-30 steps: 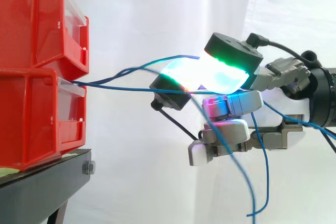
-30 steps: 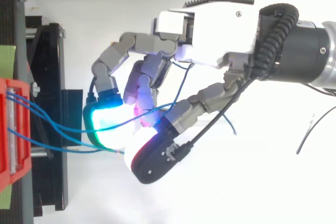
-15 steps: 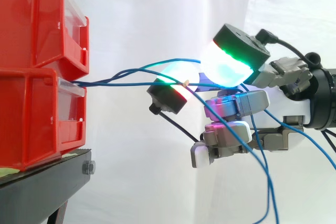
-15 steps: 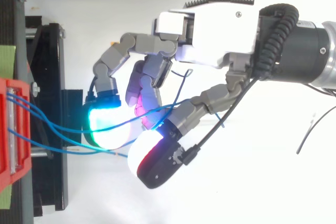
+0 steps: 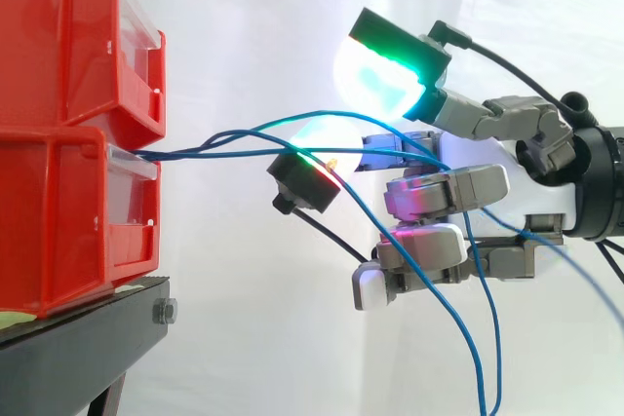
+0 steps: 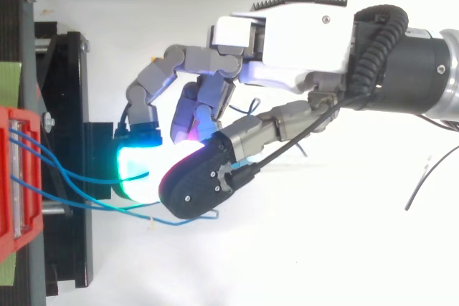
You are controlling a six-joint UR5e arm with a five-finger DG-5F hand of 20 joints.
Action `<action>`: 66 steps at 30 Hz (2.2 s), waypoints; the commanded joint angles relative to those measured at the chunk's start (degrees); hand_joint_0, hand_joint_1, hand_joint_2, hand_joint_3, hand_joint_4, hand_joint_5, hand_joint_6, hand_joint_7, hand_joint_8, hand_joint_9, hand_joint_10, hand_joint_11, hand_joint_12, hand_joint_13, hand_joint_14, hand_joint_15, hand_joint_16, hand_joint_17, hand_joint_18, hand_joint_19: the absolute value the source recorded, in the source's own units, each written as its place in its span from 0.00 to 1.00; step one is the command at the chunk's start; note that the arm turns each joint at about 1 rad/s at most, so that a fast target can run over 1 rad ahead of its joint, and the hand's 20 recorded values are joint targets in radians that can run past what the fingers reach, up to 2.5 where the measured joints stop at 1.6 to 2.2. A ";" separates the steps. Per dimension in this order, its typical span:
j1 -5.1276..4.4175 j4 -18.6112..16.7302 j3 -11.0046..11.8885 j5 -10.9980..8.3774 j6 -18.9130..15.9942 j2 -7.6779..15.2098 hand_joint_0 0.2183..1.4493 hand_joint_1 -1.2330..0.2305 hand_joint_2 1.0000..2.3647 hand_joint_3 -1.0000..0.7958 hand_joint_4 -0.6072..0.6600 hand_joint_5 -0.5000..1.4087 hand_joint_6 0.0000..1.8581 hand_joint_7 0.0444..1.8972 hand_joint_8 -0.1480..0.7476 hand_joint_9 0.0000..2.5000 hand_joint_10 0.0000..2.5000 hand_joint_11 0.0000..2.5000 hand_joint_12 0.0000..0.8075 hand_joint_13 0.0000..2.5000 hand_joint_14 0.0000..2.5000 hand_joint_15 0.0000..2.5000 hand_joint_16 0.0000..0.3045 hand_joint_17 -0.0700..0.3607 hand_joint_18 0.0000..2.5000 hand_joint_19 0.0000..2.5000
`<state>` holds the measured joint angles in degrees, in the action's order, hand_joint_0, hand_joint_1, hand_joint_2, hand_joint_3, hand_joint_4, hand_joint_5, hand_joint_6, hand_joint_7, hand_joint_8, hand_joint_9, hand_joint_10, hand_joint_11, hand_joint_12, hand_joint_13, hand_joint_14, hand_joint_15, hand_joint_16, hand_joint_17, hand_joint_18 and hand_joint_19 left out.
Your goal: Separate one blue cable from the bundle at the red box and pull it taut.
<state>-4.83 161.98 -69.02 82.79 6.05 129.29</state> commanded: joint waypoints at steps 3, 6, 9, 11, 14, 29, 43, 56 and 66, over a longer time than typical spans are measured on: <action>0.00 0.18 0.21 0.00 0.01 0.00 0.26 0.48 0.00 0.28 0.48 0.20 0.47 0.48 0.32 0.54 0.22 0.59 0.24 0.50 0.01 0.45 0.01 0.18 0.23 0.33; 0.00 0.35 0.21 -0.09 0.01 0.00 0.27 0.48 0.00 0.28 0.47 0.20 0.47 0.49 0.30 0.54 0.21 0.59 0.24 0.50 0.01 0.45 0.01 0.18 0.23 0.33; 0.00 0.53 0.21 -0.09 0.01 0.00 0.29 0.50 0.00 0.28 0.47 0.20 0.47 0.49 0.30 0.55 0.20 0.60 0.23 0.50 0.01 0.45 0.01 0.17 0.23 0.33; 0.00 0.44 0.21 -0.09 0.01 0.00 0.31 0.49 0.00 0.28 0.46 0.20 0.47 0.50 0.29 0.56 0.20 0.60 0.23 0.50 0.01 0.45 0.01 0.17 0.23 0.33; 0.00 0.53 0.47 -0.09 -0.08 0.00 0.33 0.41 0.00 0.28 0.41 0.20 0.47 0.51 0.27 0.57 0.18 0.62 0.22 0.50 0.01 0.45 0.01 0.17 0.24 0.33; 0.18 2.02 0.56 0.00 -0.08 0.00 0.31 0.31 0.00 0.28 0.44 0.20 0.49 0.55 0.29 0.55 0.19 0.62 0.24 0.50 0.01 0.46 0.01 0.18 0.24 0.33; 0.18 2.11 1.17 0.18 -1.04 0.00 0.26 0.46 0.00 0.28 0.47 0.19 0.49 0.52 0.32 0.53 0.21 0.59 0.27 0.48 0.01 0.47 0.02 0.19 0.22 0.35; 0.35 2.02 2.05 0.35 -2.71 0.00 0.30 0.47 0.00 0.29 0.47 0.19 0.49 0.53 0.32 0.54 0.19 0.60 0.26 0.48 0.01 0.47 0.02 0.19 0.23 0.35; 0.44 1.67 1.96 0.35 -2.71 0.00 0.31 0.41 0.01 0.40 0.46 0.19 0.49 0.51 0.34 0.54 0.25 0.56 0.31 0.50 0.01 0.46 0.03 0.21 0.24 0.33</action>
<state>-4.43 163.72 -66.98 83.08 3.34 129.29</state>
